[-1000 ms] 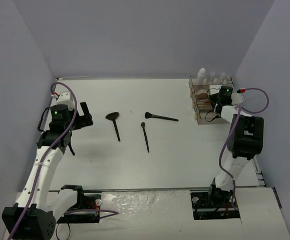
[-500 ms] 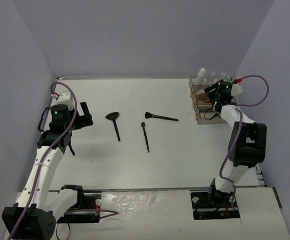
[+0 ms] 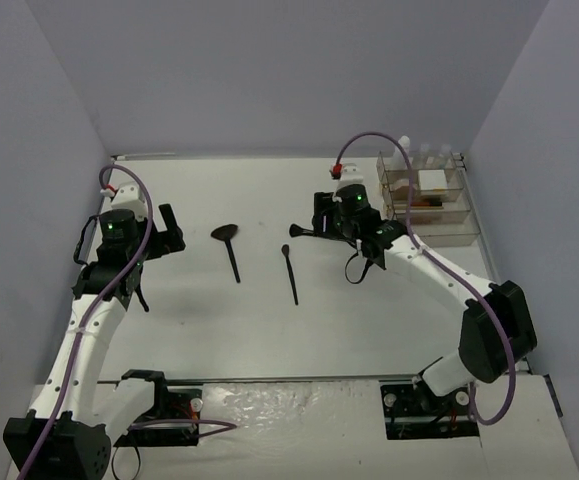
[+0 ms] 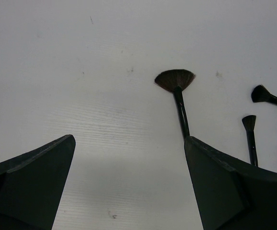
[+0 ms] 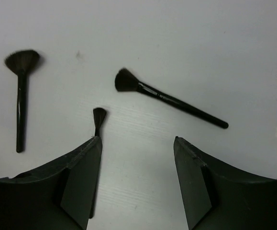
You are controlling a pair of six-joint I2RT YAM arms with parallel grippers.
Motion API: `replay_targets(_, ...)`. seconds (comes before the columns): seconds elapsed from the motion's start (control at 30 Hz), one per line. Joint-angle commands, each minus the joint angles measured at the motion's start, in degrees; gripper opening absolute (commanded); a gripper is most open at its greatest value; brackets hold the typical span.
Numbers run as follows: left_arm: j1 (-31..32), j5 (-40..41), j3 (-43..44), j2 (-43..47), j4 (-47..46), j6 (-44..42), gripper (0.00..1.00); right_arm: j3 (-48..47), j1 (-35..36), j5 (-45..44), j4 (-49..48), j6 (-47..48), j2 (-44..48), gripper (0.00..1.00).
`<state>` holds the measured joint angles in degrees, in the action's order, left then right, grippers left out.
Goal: Organize the makeup
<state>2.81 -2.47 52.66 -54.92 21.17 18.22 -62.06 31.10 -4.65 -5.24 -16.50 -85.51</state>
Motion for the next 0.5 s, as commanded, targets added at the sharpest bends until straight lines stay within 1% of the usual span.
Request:
replay_targets(0.0, -0.4, 1.6, 1.3, 1.1, -2.6, -0.5, 0.97, 0.1, 7.2, -7.9, 4.0, 3.9, -3.5, 0.58)
replay_targets(0.07, -0.3, 1.9, 1.1, 1.1, -2.7, -0.6, 0.97, -0.3, 9.9, -9.4, 4.0, 2.8, -6.2, 0.57)
replay_targets(0.23, -0.3, 1.9, 1.2, 0.7, -2.6, -0.6, 0.97, -2.4, 14.0, -10.1, 3.9, 0.8, -12.3, 0.55)
replay_targets(0.33, -0.3, 1.9, 1.2, 0.9, -2.6, -0.6, 0.97, -2.9, 14.7, -10.1, 3.0, -1.1, -15.4, 0.51)
replay_targets(0.47, -0.3, 1.9, 1.0, 1.5, -2.9, -0.9, 0.97, -3.1, 14.9, -8.7, 1.4, -2.4, -18.8, 0.47)
